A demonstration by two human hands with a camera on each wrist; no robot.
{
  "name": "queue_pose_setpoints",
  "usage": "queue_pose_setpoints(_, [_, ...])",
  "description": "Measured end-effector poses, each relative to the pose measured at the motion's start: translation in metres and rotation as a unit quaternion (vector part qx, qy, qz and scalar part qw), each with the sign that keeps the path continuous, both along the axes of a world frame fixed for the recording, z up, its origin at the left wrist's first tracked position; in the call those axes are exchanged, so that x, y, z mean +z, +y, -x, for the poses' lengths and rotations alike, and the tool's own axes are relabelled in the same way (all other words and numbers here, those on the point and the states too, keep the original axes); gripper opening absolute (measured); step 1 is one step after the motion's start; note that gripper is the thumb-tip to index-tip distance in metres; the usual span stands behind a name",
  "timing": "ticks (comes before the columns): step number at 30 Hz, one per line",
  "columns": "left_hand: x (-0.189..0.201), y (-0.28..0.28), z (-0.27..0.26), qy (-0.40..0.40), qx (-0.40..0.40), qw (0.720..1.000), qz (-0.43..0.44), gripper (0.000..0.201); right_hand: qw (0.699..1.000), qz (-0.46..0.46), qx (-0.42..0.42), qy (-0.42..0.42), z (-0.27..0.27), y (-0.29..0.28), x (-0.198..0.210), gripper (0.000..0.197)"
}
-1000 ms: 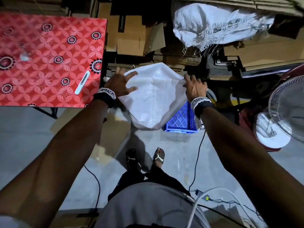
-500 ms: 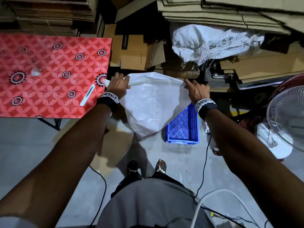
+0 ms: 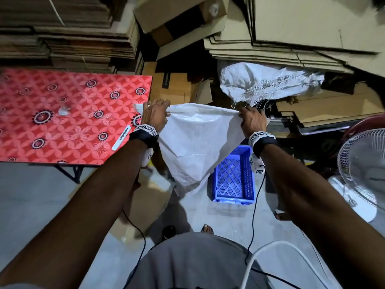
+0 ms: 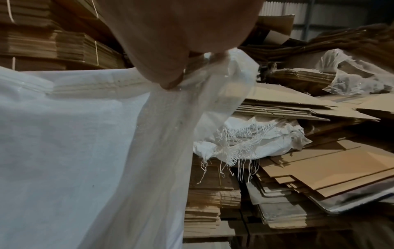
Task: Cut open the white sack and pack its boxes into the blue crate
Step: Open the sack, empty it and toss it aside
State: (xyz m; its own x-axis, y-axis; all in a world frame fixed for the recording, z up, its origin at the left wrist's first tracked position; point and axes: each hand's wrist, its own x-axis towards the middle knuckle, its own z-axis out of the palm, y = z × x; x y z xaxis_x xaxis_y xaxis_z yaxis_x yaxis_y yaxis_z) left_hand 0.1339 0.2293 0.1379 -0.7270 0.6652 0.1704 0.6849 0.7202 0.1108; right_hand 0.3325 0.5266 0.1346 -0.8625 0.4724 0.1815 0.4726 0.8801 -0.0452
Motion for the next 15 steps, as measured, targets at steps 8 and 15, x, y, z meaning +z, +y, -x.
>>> queue_pose_setpoints(8, [0.037, 0.0, 0.013, 0.025, 0.028, 0.998, -0.053, 0.033, 0.999, -0.011, -0.011, 0.028, 0.012, -0.007, 0.034, 0.025])
queue_pose_setpoints(15, [0.063, 0.004, 0.02, -0.04, 0.043, 0.993, -0.105, 0.019, 0.998, -0.053, 0.009, -0.02, 0.022, -0.009, 0.078, 0.035])
